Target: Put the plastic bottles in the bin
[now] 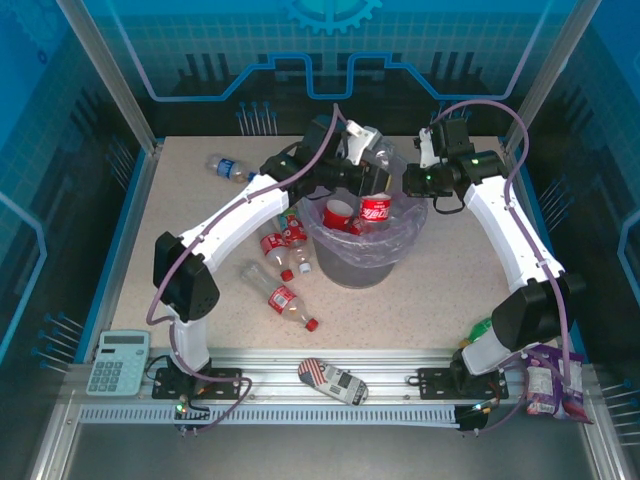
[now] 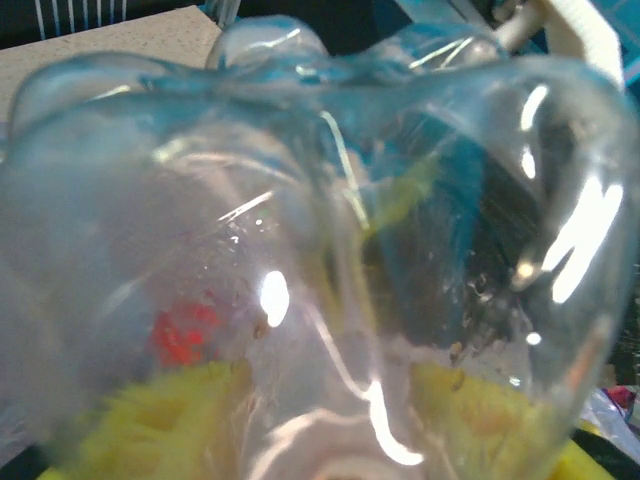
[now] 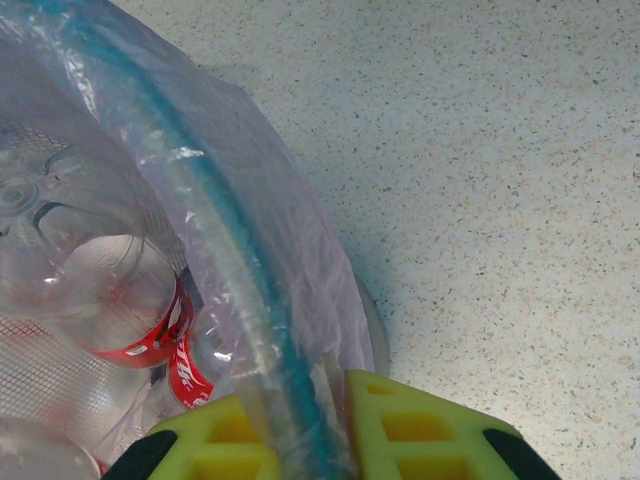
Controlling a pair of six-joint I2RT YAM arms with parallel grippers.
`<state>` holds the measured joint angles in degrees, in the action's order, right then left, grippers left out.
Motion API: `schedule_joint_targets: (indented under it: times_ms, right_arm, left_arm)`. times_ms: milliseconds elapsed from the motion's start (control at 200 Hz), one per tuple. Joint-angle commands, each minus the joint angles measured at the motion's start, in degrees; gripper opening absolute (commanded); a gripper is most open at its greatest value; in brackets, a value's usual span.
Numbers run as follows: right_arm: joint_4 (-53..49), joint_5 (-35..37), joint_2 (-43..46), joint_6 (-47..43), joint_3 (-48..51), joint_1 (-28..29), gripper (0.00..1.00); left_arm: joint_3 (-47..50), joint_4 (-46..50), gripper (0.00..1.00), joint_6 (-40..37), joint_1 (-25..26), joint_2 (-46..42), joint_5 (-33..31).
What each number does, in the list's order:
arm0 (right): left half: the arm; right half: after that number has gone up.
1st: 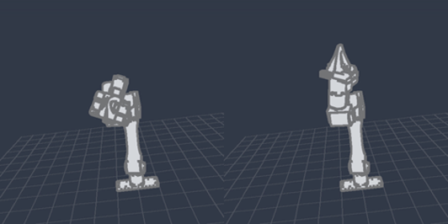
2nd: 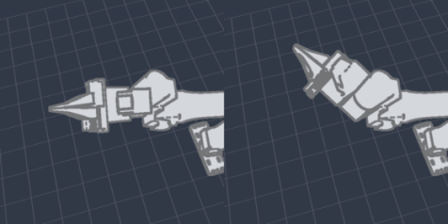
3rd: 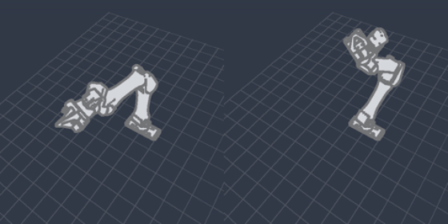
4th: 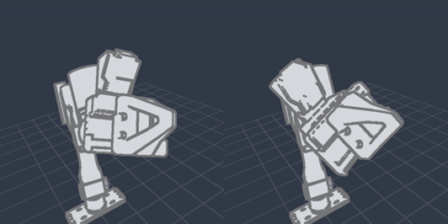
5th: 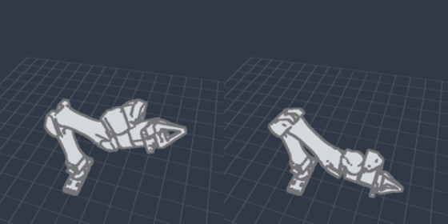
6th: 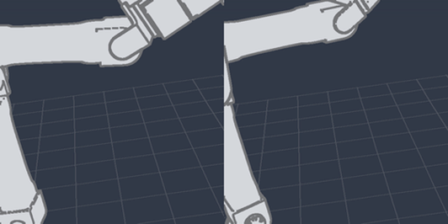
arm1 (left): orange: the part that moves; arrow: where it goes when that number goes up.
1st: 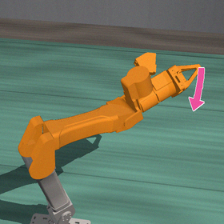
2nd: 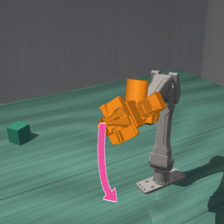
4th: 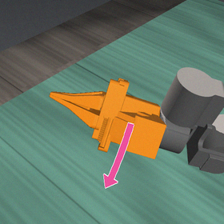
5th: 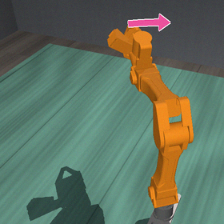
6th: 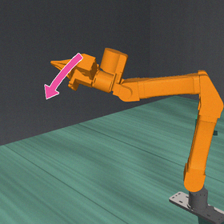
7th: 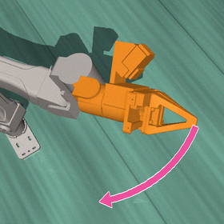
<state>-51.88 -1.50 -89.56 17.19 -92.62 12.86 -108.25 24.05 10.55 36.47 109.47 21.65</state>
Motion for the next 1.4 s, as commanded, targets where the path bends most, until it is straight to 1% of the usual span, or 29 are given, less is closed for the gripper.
schedule_joint_targets:
  times_ms: [0, 265, 335, 410, 540, 595, 665, 710, 825, 931, 1076, 1206, 1291, 1396]
  right_arm:
    - [-0.1, -2.1, 1.8, 0.6, 1.0, 1.6, 0.17]
    - [0.5, -2.6, 1.9, 0.7, 1.0, 1.7, 0.17]
    - [0.5, -2.5, 1.8, 0.7, 1.1, 1.7, 0.17]
    - [0.3, -2.3, 2.0, 0.5, 1.2, 1.7, 0.17]
    - [0.3, -2.1, 2.3, 0.5, 1.5, 1.6, 0.17]
    - [0.4, -2.1, 2.2, 0.4, 1.6, 1.6, 0.17]
    - [0.5, -2.1, 2.2, 0.4, 1.9, 1.6, 0.17]
    - [0.6, -2.2, 2.1, 0.4, 2.0, 1.6, 0.17]
    - [0.6, -2.4, 1.9, 0.3, 1.8, 1.6, 0.17]
    - [0.2, -2.2, 1.8, -0.1, 1.5, 1.5, 0.17]
    - [0.1, -2.1, 1.8, -0.1, 1.5, 1.3, 0.17]
    - [0.3, -2.5, 1.6, 0.0, 1.6, 1.3, 0.17]
    - [0.2, -2.5, 1.3, 0.0, 1.2, 1.3, 0.17]
    - [0.0, -2.5, 1.1, -0.1, 0.7, 1.3, 0.17]
  left_arm:
    - [2.8, 1.9, 0.0, -0.7, 0.7, 1.1, 2.6]
    - [5.5, 1.5, 0.0, -0.8, 0.9, 0.9, 2.8]
    - [6.9, -1.1, 0.0, -1.2, 0.9, -1.0, 0.2]
    - [9.1, -4.7, 0.0, -2.2, 0.8, -4.1, -4.2]
    - [10.5, -7.2, 0.0, -4.6, 0.5, -8.6, -10.7]
    - [12.3, -9.7, 0.0, -3.5, -0.2, -10.6, -11.8]
    - [15.8, -14.5, 0.0, -0.6, -1.7, -13.2, -11.3]
    - [16.6, -15.1, 0.0, -0.1, -2.3, -14.0, -11.4]
    - [14.9, -9.0, 0.0, -3.6, -3.1, -13.9, -14.8]
    - [13.2, -3.5, 0.0, -6.8, -3.6, -13.2, -16.4]
    - [14.9, -2.9, 0.0, -7.0, -4.4, -14.4, -16.6]
    - [14.1, 1.0, 0.0, -9.5, -4.5, -14.3, -19.6]
    - [13.5, 4.2, 0.0, -10.5, -4.6, -13.6, -19.7]
    - [14.5, 6.1, 0.0, -10.5, -4.3, -12.9, -18.1]
